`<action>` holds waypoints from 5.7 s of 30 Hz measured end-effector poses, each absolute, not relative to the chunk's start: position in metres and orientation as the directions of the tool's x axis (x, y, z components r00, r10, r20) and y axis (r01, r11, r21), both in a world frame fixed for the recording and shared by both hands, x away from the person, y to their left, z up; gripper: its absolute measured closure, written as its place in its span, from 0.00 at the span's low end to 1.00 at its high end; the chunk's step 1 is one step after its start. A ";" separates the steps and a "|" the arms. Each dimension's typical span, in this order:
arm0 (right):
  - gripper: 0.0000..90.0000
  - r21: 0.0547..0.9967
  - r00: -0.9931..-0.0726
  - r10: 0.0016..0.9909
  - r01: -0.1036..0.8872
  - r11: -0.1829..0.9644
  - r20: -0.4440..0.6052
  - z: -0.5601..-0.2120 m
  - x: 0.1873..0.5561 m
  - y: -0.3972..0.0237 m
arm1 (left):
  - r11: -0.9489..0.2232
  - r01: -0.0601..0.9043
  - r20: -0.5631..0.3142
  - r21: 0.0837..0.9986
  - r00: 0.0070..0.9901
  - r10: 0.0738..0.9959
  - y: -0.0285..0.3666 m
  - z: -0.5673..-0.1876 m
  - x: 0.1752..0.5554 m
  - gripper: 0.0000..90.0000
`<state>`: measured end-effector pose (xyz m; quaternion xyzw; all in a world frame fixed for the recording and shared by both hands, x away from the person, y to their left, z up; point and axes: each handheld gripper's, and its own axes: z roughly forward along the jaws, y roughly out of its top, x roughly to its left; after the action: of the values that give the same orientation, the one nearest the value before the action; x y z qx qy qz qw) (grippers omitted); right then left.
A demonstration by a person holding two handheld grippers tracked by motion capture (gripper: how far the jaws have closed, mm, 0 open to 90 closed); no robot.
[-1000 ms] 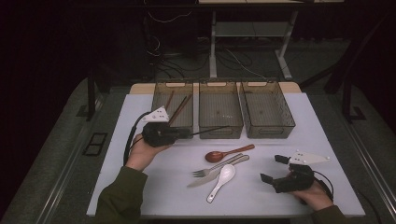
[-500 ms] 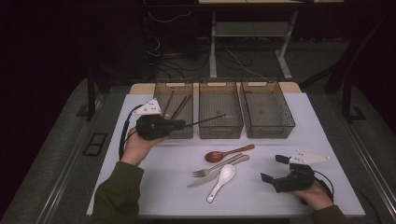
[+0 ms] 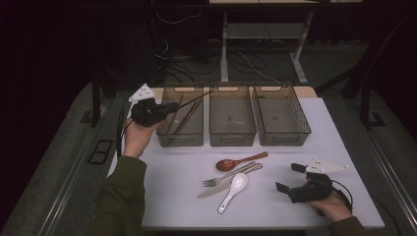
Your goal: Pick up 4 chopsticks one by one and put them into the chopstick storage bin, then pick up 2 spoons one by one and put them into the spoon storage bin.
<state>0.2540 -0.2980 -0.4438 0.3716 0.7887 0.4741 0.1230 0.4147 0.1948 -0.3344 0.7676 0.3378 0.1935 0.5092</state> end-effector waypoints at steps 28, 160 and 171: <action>0.04 0.841 -0.691 0.706 0.466 0.273 0.154 -0.443 0.252 -0.299 | -0.298 0.530 -0.039 0.794 0.534 0.845 0.176 -0.388 0.452 0.90; 0.99 0.642 -0.856 0.503 0.451 0.620 0.115 -0.433 0.311 -0.170 | -0.378 0.384 -0.115 0.842 0.813 0.570 0.161 -0.439 0.275 0.00; 0.99 0.614 -0.861 0.495 0.453 0.646 0.115 -0.436 0.303 -0.176 | -0.382 0.386 -0.114 0.840 0.814 0.569 0.162 -0.438 0.275 0.00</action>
<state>0.3027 -0.1756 -0.4356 0.2617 0.9066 0.3294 0.0319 0.2751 0.1622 -0.4384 0.8257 0.2891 0.0969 0.4746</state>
